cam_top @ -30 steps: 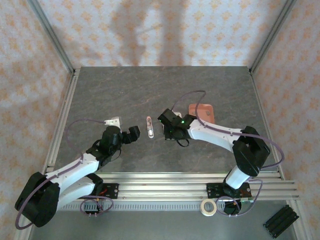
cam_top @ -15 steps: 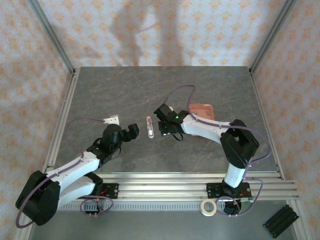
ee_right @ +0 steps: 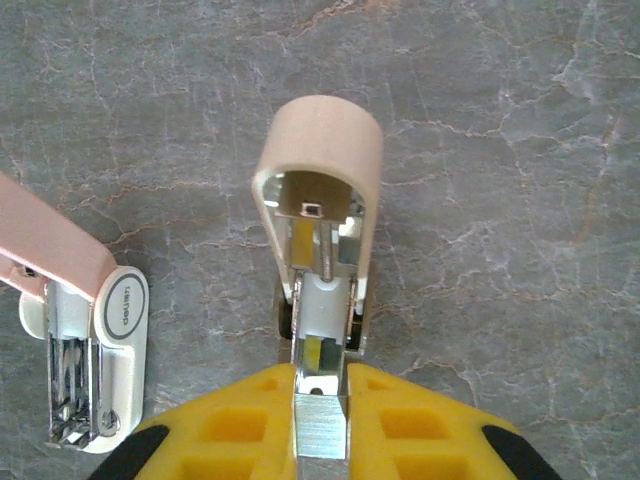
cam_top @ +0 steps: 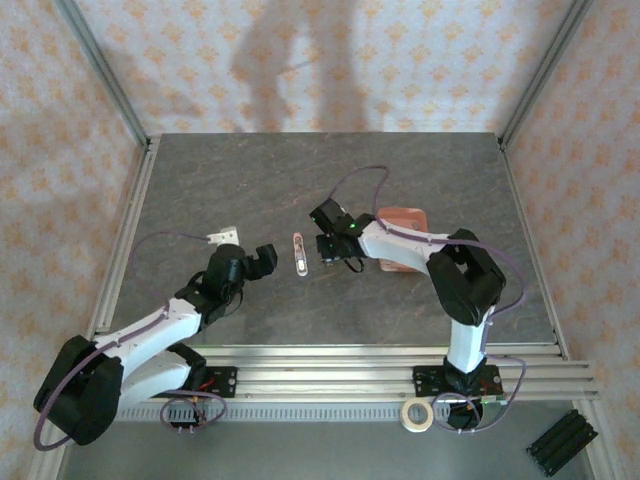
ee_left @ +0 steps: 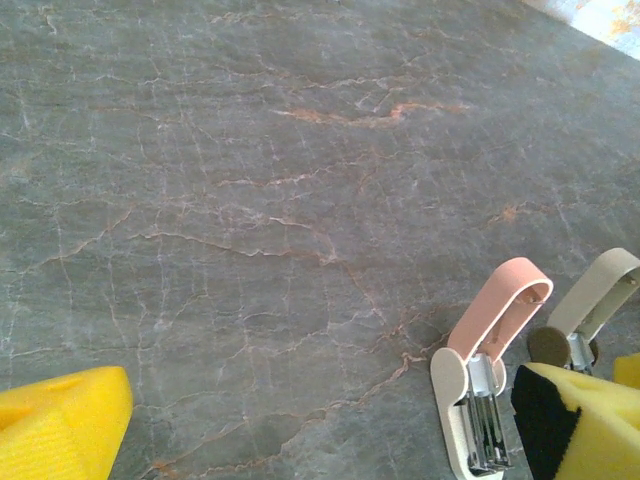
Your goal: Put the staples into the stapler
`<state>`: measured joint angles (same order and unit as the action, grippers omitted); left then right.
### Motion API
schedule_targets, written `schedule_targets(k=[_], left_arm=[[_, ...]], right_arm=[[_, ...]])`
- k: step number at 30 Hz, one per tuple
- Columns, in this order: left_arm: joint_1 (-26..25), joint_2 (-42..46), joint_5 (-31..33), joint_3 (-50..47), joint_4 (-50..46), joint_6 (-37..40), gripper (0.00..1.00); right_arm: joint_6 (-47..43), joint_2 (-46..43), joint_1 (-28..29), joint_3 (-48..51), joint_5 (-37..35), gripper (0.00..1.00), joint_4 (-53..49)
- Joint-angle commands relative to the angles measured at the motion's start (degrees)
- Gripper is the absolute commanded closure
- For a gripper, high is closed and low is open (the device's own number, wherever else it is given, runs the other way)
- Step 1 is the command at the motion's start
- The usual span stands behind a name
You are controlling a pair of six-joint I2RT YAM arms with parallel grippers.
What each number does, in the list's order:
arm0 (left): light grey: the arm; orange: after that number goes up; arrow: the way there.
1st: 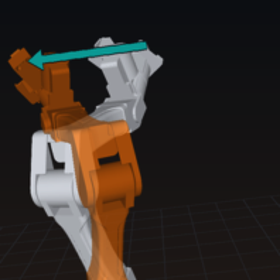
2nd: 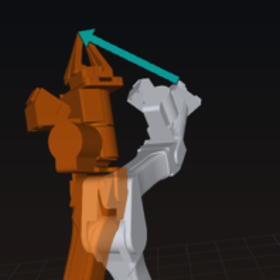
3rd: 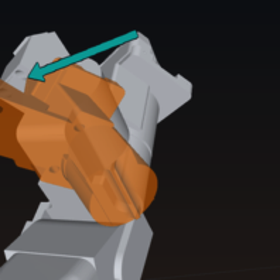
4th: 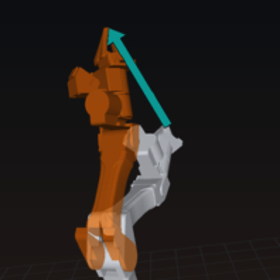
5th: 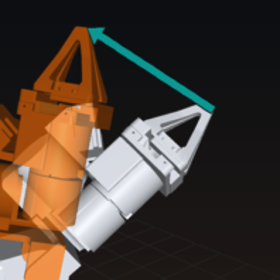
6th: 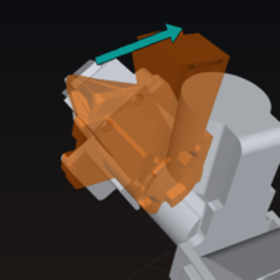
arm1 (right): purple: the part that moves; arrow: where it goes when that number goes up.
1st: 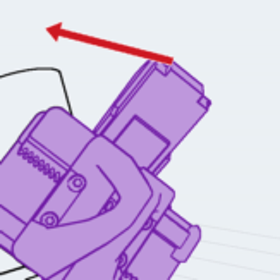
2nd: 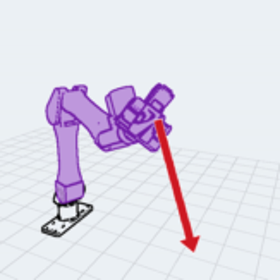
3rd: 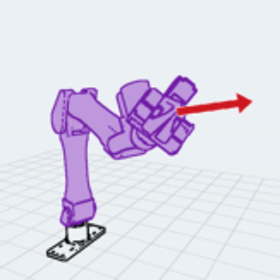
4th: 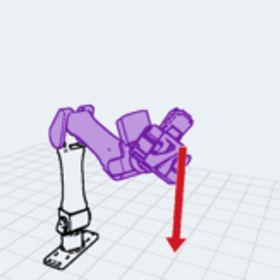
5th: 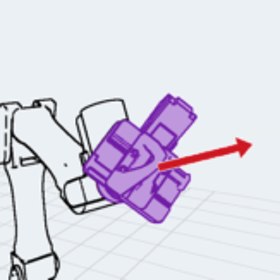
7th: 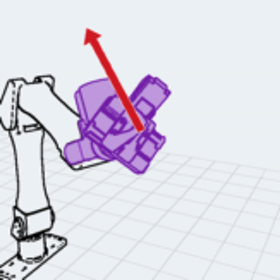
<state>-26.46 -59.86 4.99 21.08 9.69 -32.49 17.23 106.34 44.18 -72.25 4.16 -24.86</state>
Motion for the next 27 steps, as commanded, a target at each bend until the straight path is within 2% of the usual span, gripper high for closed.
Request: schedule_targets(k=[1,11,27], left_arm=[[0.6,-0.8,1.3,1.8,-0.2,1.4,0.01],[0.6,-0.6,1.3,1.9,-0.2,1.6,0.01],[0.5,-1.1,0.9,2.0,0.2,1.6,0.02]], right_arm=[[-0.8,1.4,-0.2,-1.7,0.6,0.84,0.9],[0.5,1.8,-0.2,-1.9,-1.6,0.84,0.0],[0.7,2.6,-0.2,-0.3,-0.6,0.84,0.8]])
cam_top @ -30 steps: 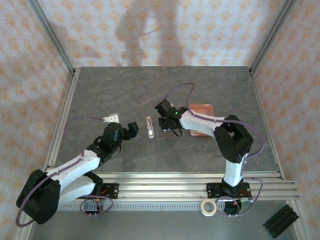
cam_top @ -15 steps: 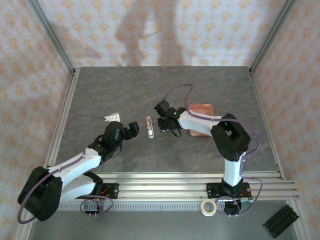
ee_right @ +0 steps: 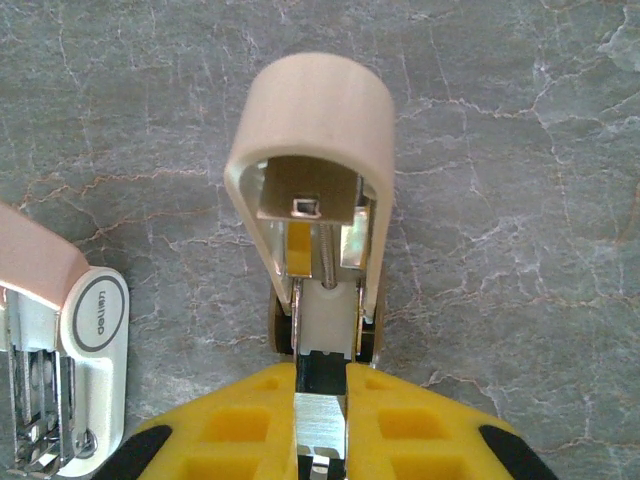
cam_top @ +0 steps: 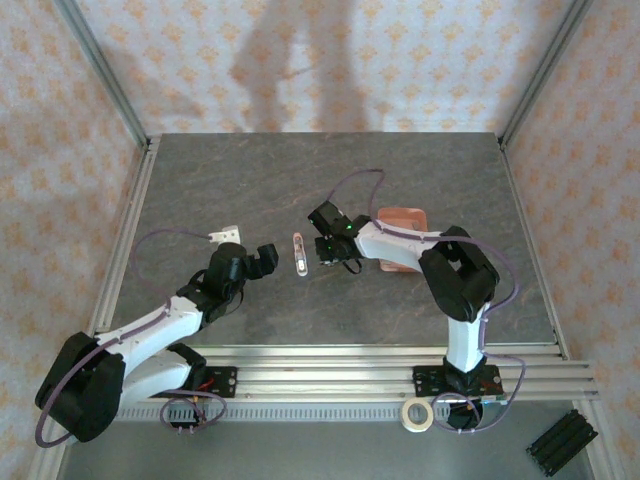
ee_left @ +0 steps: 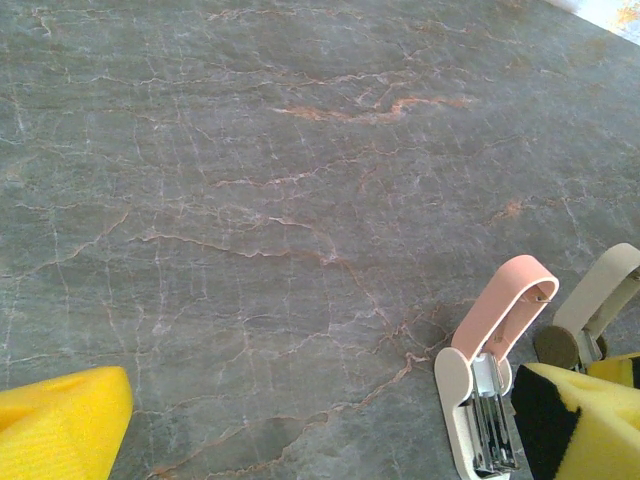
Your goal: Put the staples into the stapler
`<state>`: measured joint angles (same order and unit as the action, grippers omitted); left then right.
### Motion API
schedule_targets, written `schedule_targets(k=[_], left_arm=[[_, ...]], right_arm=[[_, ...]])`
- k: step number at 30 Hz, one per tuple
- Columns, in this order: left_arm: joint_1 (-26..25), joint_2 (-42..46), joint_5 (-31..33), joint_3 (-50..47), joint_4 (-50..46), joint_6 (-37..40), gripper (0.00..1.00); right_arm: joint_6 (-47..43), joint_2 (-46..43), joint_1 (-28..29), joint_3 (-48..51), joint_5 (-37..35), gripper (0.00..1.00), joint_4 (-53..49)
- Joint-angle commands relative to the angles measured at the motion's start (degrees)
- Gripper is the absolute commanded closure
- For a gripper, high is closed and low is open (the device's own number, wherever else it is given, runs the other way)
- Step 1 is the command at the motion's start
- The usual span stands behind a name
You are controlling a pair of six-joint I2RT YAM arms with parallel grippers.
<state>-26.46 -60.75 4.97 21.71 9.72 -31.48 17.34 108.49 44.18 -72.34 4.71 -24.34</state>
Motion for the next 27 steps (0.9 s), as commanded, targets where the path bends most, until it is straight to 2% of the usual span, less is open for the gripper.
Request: schedule_targets(k=[1,7,20,27], left_arm=[[0.5,-0.2,1.0,1.4,0.2,0.5,0.02],[0.5,-0.2,0.8,1.3,0.1,0.5,0.02],[0.5,0.5,-0.3,2.0,-0.4,0.5,0.02],[0.5,1.7,-1.0,3.6,-2.9,0.5,0.02]], right_arm=[[0.6,0.4,-0.2,0.0,-1.1,0.84,0.4],[0.3,0.0,-0.2,1.2,-1.1,0.84,0.3],[-0.5,-5.2,-0.2,1.9,0.9,0.66,2.9],[2.9,-10.7,-0.2,3.5,0.3,0.59,1.7]])
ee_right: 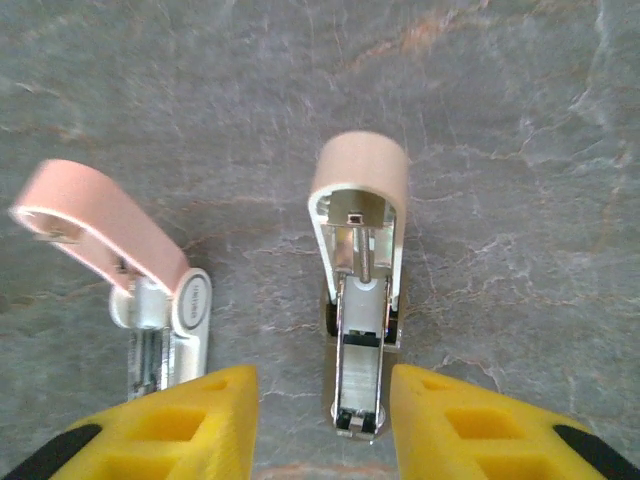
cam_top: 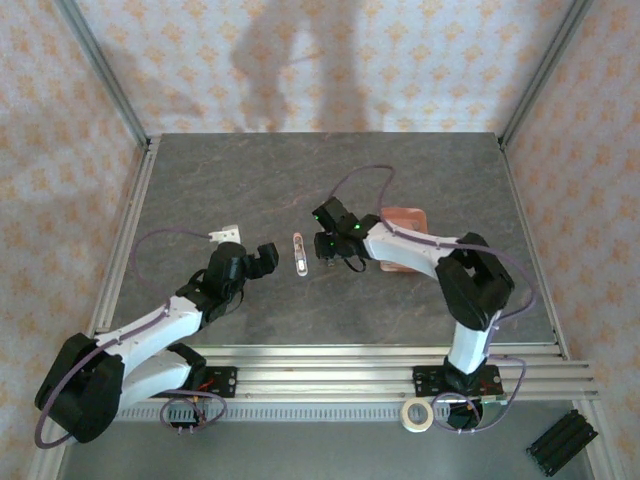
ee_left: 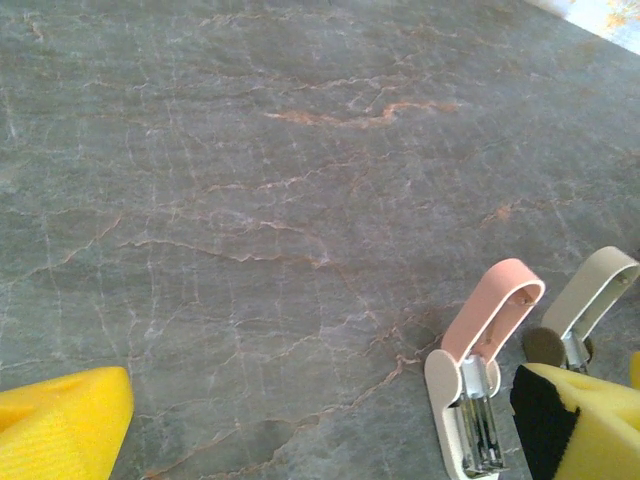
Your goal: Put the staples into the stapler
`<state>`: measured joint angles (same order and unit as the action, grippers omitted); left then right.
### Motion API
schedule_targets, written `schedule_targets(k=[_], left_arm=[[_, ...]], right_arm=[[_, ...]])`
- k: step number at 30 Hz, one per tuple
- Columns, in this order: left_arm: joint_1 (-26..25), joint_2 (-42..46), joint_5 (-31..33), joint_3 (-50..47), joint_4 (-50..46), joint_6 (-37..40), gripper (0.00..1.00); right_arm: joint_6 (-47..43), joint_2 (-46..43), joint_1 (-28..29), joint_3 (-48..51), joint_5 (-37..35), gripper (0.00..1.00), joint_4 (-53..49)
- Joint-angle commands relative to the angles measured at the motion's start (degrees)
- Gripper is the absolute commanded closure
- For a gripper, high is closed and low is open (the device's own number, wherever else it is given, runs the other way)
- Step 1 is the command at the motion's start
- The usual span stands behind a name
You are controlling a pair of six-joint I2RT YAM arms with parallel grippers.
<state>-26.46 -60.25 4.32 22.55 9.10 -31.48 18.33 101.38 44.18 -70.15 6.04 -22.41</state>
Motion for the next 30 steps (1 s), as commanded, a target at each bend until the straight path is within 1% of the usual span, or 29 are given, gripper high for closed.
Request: schedule_targets(k=[1,5,9,12,17,21,30], left_arm=[[0.5,1.2,-0.8,3.4,-3.1,0.5,0.02],[0.5,1.1,-3.2,6.0,-6.0,0.5,0.02],[0.5,2.0,-5.7,7.7,-9.6,-0.4,0.02],[0.5,3.9,-7.2,7.2,-10.4,-2.2,0.03],[0.4,5.9,-8.4,5.5,-11.0,-3.0,0.03],[0.5,5.8,-8.6,5.5,-11.2,-2.1,0.03],[0.5,2.2,-11.1,7.6,-10.2,0.4,0.03]], right_arm=[[2.5,-4.5,-0.2,1.6,-1.2,0.58,-0.6],[5.2,-7.3,-0.2,1.9,-0.4,0.54,-2.7],[8.4,-11.8,-0.2,5.9,-0.7,0.52,-2.2],[10.3,-14.9,-0.2,8.4,0.4,0.51,-2.7],[12.7,-19.1,-0.2,13.0,0.7,0.5,-2.8],[13.7,-20.2,-0.3,14.3,0.6,0.5,-3.4],[14.5,-19.9,-0.2,14.8,0.4,0.49,-4.4]])
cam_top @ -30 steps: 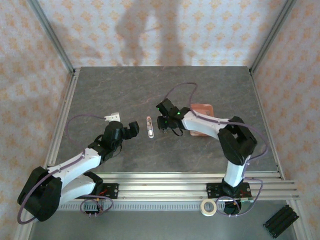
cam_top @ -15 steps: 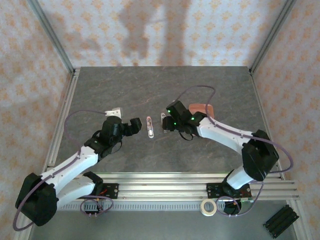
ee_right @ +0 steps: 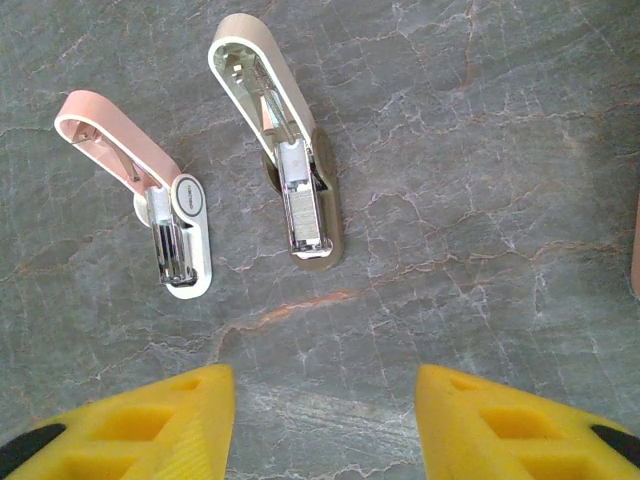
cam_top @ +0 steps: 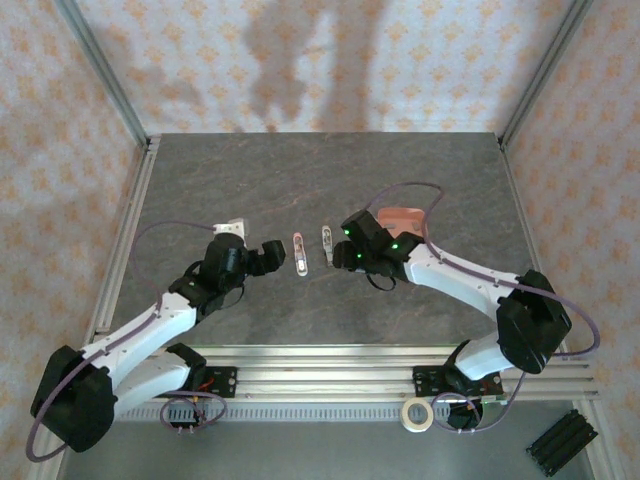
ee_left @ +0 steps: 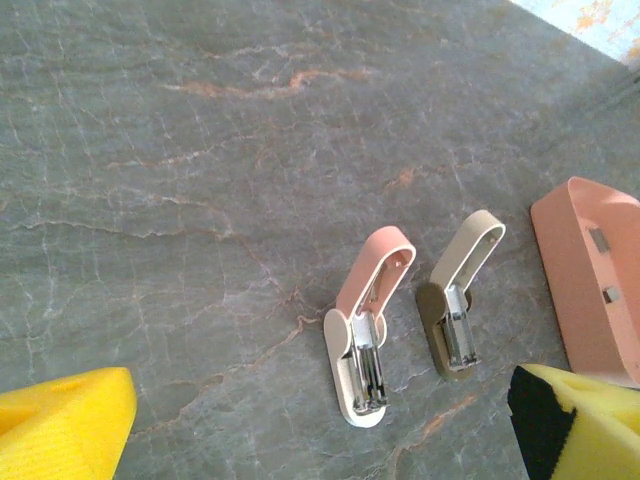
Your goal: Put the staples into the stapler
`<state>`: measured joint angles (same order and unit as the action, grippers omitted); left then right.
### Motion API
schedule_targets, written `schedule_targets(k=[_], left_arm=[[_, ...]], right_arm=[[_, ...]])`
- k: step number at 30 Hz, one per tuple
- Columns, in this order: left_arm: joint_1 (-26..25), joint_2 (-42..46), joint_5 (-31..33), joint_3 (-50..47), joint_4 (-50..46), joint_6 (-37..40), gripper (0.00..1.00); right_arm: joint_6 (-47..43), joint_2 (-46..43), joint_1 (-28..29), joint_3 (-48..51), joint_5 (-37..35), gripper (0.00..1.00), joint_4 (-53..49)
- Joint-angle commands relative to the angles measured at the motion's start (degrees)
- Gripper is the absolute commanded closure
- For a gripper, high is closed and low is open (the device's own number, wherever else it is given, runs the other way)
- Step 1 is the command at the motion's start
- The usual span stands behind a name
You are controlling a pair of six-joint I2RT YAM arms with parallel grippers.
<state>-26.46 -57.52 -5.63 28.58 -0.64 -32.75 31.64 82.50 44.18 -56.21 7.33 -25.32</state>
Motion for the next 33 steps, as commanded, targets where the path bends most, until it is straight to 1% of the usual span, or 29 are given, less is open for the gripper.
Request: schedule_targets(k=[1,5,9,12,17,21,25,28,33], left_arm=[[0.4,-0.7,-1.3,1.4,-0.3,1.8,0.03],[0.5,-1.2,-1.4,0.3,1.5,1.8,0.03],[0.5,-2.7,-1.2,-0.3,2.7,1.8,0.03],[0.6,-4.4,-1.2,-0.5,3.6,1.8,0.03],[0.6,-6.6,-0.4,-0.8,4.9,0.9,0.03],[0.5,-7.8,0.4,-0.6,5.0,0.7,0.03],[0.5,-8.6,1.2,-0.3,5.0,0.6,0.03],[0.5,-9.3,1.8,-0.1,5.0,0.7,0.03],[0.5,-10.4,2.3,0.3,5.0,0.9,0.03]], right_arm=[[1.1,-0.7,-0.2,0.9,-0.7,0.49,-1.5],[0.7,0.0,-0.2,1.3,-0.2,0.5,-1.2],[0.4,2.1,-0.2,1.0,0.4,0.52,-0.8],[-0.1,5.5,-0.2,-0.3,2.6,0.55,0.0],[-1.2,11.3,-0.4,-3.6,4.4,0.56,0.9],[-1.7,14.4,-2.1,-5.4,6.9,0.61,2.7],[-1.7,15.5,-4.4,-5.9,8.0,0.63,5.1],[-2.1,17.1,-6.1,-6.8,10.6,0.65,6.5],[-3.2,20.5,-7.0,-9.4,12.7,0.67,6.8]])
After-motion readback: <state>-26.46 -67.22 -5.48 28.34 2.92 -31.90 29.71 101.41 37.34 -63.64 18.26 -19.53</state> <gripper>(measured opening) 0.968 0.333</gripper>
